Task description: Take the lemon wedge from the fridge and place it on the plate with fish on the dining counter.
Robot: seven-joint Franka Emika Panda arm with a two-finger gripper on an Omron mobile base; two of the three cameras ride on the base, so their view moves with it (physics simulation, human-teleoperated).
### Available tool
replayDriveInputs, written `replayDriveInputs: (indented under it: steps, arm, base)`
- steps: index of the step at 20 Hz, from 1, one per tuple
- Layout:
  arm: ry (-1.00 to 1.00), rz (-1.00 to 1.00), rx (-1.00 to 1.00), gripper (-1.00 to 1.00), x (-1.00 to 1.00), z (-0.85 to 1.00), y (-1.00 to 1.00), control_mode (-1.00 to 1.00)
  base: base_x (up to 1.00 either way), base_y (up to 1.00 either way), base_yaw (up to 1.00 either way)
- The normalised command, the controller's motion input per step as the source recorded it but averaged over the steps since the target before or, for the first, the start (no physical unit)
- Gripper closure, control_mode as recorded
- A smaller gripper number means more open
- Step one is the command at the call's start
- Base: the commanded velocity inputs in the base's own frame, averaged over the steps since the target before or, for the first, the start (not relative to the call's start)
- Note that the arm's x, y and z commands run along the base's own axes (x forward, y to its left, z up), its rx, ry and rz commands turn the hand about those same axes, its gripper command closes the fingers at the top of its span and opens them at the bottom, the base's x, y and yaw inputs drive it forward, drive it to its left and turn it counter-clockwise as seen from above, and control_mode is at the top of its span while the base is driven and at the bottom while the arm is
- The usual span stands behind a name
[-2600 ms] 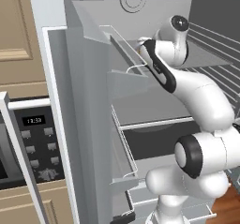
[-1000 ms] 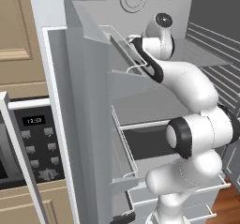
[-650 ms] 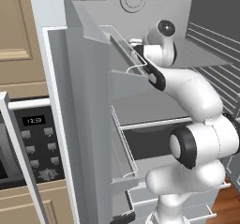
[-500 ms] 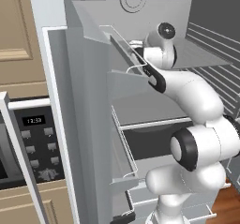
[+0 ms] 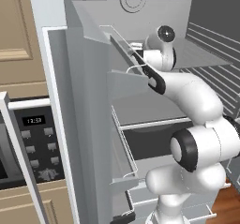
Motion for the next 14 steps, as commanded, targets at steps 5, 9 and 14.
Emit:
replayDriveInputs:
  steps: [5,9,14]
  arm:
    - [0.17,-0.02,0.07,-1.0,0.03,0.0,-0.19,-1.0]
    - [0.11,0.0,0.03,-1.0,0.0,0.0,-0.09,-1.0]
    - [0.0,0.0,0.0,-1.0,0.0,0.0,0.0,-1.0]
  base:
    - [0.0,0.0,0.0]
    - [0.0,0.0,0.0]
    - [0.0,0.0,0.0]
